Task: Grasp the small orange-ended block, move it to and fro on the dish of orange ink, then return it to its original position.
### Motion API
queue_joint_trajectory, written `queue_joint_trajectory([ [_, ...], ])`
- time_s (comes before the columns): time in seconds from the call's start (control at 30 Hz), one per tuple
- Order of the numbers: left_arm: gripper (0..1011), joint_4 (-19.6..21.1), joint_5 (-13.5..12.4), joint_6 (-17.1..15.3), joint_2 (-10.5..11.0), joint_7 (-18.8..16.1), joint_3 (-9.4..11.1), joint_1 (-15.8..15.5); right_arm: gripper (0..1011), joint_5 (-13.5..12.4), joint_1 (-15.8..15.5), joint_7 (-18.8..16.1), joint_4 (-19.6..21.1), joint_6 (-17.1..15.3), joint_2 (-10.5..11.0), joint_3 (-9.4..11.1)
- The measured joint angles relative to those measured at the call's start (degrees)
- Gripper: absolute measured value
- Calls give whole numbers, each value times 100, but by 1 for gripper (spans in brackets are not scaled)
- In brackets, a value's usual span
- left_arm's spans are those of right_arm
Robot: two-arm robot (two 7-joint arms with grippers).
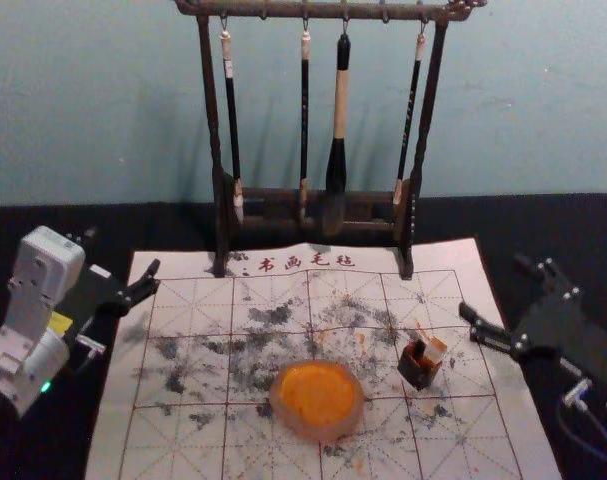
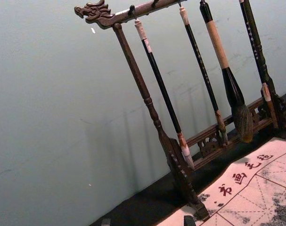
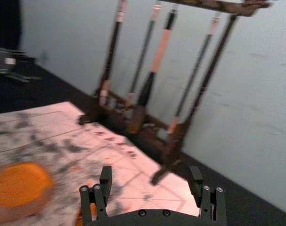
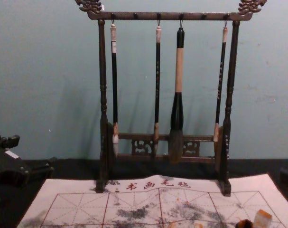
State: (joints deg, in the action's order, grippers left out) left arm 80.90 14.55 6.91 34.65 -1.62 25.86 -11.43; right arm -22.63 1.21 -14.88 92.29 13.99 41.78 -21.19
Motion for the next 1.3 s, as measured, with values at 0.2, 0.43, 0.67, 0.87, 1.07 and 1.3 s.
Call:
queue_joint_trajectory([
  [0.2,1001,0,0,0,0,0,0,0,1000,-119,-120,-399,65,-110,71,-53],
  [0.43,1001,0,0,0,0,0,0,0,1000,-268,-103,-745,20,-528,45,-120],
  [0.67,1001,0,0,0,0,0,0,0,1000,-395,3,-980,-99,-909,-57,-138],
  [0.87,1001,0,0,0,0,0,0,0,1000,-412,132,-1068,-265,-1181,-204,-149],
  [1.07,1002,0,0,0,0,0,0,0,1000,-407,264,-1201,-421,-1366,-340,-156],
  [1.3,1001,0,0,0,0,0,0,0,1000,-381,353,-1329,-534,-1476,-454,-139],
])
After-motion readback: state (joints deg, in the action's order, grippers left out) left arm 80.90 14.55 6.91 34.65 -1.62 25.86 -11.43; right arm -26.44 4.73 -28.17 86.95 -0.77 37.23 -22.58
